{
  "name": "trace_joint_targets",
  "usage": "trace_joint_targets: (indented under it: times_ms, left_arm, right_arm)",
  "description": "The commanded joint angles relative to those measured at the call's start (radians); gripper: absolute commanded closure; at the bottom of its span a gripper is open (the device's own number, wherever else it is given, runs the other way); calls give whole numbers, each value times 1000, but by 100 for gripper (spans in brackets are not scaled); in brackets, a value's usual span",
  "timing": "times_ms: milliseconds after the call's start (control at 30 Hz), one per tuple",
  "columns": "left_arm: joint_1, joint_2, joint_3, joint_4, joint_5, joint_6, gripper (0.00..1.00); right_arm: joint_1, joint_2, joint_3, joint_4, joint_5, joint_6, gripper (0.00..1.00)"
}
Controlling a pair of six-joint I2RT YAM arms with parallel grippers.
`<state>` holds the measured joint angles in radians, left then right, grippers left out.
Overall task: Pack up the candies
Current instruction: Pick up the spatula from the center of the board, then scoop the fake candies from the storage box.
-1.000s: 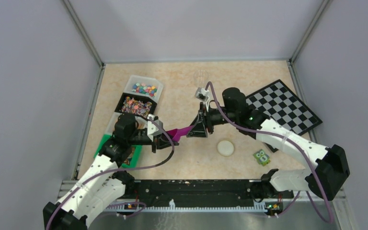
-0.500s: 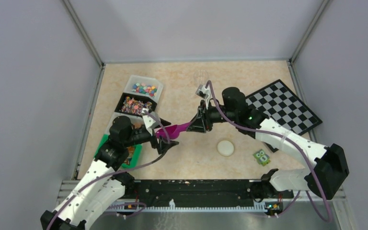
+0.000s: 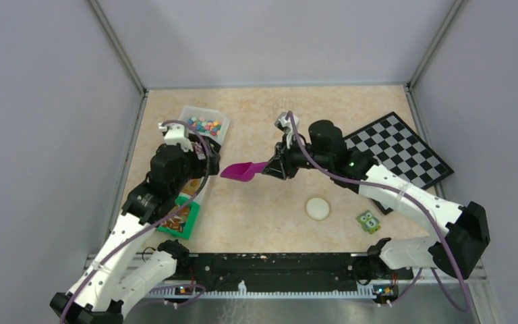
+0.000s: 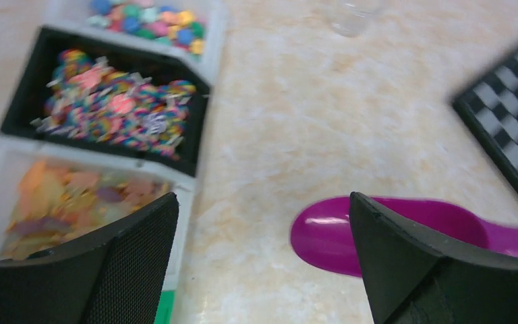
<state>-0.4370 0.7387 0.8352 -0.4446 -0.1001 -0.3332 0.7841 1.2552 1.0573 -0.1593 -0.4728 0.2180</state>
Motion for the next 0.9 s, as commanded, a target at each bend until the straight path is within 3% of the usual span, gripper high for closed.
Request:
trace_joint_targets:
  times_ms: [0,133,233,367,467,600,867]
  left_arm:
    - [10,62,101,-265,-488,-303,1]
    - [32,147,186,-539,-763,-572,1]
    - [78,176,186,-606,-842,-634,2]
    - [253,168,92,-450,-776,-560,2]
    - [482,205,61,-442,-701,-562,2]
    - [706,249,62,-468,-651,-605,2]
    - [943,346,62,-522,-550,-761,2]
  right_arm:
    - [86,41,107,-33,144,-50,100]
    - [171,102,157,-46,217,-65,100]
    - [234,148,188,-46,259,-71,100]
    - [294,215,225,-19,267,-64,100]
    - [336,265,260,5,276,-58,100]
    - [401,341,324,5,323,-78,100]
    - [471,536,533,-98,406,-144,100]
